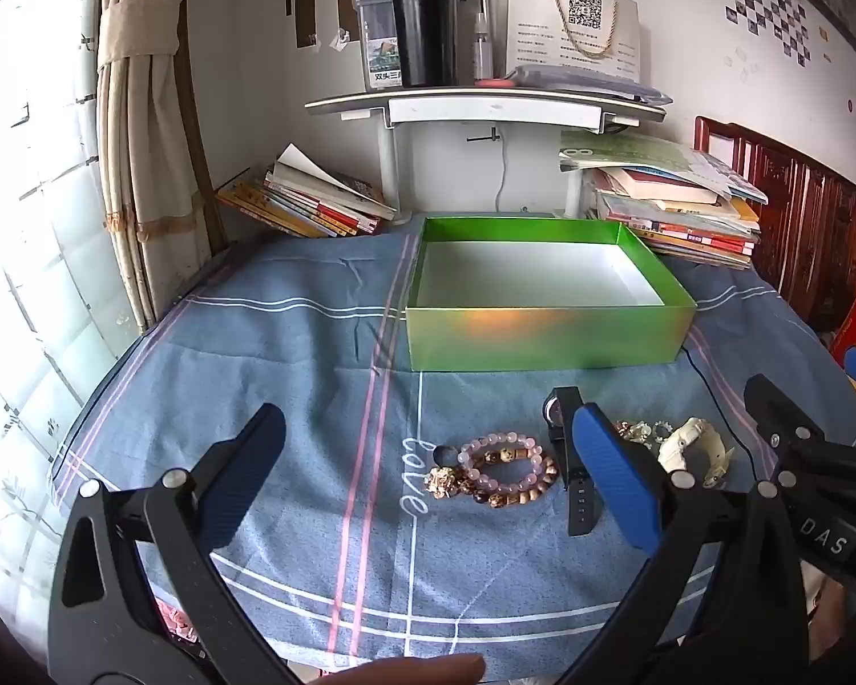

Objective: Organize jewelry

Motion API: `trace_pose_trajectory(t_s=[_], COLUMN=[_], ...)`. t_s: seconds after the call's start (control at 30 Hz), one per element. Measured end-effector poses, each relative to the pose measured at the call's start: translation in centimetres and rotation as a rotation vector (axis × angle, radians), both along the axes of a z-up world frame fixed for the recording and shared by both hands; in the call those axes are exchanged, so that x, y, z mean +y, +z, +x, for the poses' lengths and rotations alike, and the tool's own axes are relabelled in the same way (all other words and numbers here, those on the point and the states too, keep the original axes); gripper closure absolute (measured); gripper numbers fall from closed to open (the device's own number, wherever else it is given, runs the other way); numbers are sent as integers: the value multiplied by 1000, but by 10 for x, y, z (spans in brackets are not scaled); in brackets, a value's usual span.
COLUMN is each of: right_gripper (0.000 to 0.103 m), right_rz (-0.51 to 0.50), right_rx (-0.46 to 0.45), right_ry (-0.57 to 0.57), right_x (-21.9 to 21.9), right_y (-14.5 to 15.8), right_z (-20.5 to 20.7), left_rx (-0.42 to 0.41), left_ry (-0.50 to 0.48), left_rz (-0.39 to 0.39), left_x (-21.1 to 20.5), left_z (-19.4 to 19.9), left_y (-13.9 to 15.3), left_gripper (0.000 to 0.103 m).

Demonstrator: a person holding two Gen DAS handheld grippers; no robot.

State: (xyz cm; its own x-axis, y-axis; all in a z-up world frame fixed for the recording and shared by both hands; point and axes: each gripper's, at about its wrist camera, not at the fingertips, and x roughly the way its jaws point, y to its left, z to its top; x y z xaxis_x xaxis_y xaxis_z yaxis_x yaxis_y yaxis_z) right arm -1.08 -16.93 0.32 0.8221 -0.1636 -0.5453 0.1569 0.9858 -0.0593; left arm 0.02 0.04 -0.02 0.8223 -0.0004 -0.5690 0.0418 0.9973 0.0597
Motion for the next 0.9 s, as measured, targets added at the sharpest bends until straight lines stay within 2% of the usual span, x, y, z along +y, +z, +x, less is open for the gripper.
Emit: trace_pose_trajectory(t_s=[0.9], right_gripper=[2], right_rz=[-1], right_rx=[15], right_ry=[3], right_x=[2], right_y=[-3], right_z=[2], left_rx=[7], left_ry=[-8], left_rz=[5], left_x=[-4], left_z=[1], left_y=[1], left_gripper=[3])
